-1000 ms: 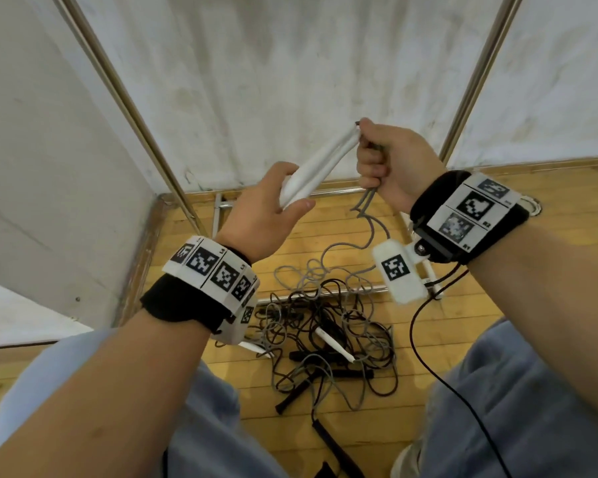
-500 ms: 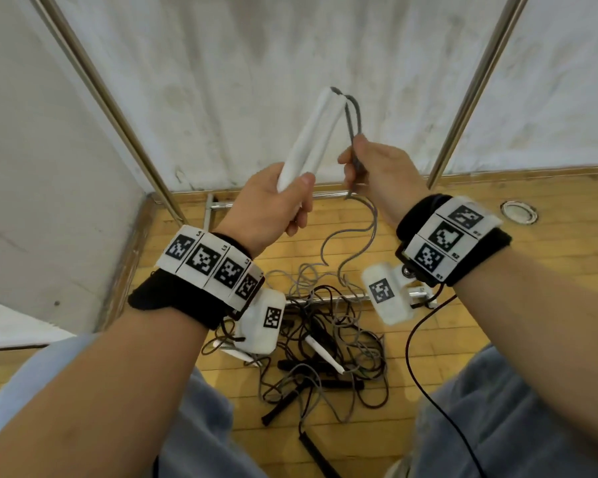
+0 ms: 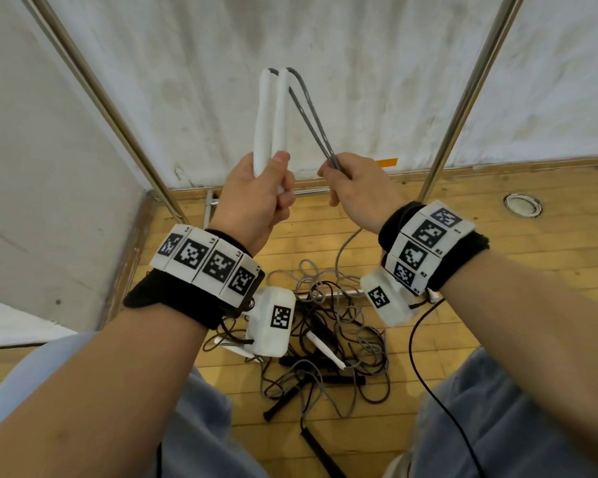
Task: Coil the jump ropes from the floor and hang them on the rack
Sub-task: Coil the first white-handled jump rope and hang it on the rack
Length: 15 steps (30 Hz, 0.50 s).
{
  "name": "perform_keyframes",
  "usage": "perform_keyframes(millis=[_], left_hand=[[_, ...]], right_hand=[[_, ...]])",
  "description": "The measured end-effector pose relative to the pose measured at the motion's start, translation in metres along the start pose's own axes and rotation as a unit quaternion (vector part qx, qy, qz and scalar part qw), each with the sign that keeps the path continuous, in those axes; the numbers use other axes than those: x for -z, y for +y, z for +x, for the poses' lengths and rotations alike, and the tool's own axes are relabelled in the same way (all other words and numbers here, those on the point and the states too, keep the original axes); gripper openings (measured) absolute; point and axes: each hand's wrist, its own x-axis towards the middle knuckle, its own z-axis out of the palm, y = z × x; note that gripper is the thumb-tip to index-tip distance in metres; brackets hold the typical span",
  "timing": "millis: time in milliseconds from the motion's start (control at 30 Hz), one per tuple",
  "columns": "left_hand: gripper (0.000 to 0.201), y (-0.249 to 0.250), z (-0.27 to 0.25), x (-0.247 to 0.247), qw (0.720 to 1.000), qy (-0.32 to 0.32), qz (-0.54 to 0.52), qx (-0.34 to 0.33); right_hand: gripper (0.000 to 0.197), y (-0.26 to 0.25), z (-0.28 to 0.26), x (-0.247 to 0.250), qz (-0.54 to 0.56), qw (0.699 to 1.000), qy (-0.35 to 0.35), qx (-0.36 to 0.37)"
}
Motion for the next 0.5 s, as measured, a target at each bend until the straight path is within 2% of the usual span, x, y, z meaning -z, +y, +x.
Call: perform_keyframes(millis=[133,300,367,500], left_hand=[[0.012,-0.001,0.0,0.003,1.0,0.026,-0.012,-0.001],[0.006,-0.006,0.001,0.009,0.999,0.028,0.023,-0.016],[0.005,-0.006,0.004,0.012,0.998,0.048,0.028,-0.014],[0.012,-0.005,0.01,0.013,0.994,0.111,-0.012,-0.011]], right_hand=[[0.032,-0.004,-0.004,-0.007,-0.052,0.999,-0.012,-0.001],[0.024,-0.011,-0.012,-0.015,0.144,0.985,-0.092,-0.039],[0.018,-0.011,-0.017,-0.02,0.174,0.978,-0.104,-0.04],[0.024,-0.006,-0.022,-0.025,0.109,0.992,-0.054,-0.033]])
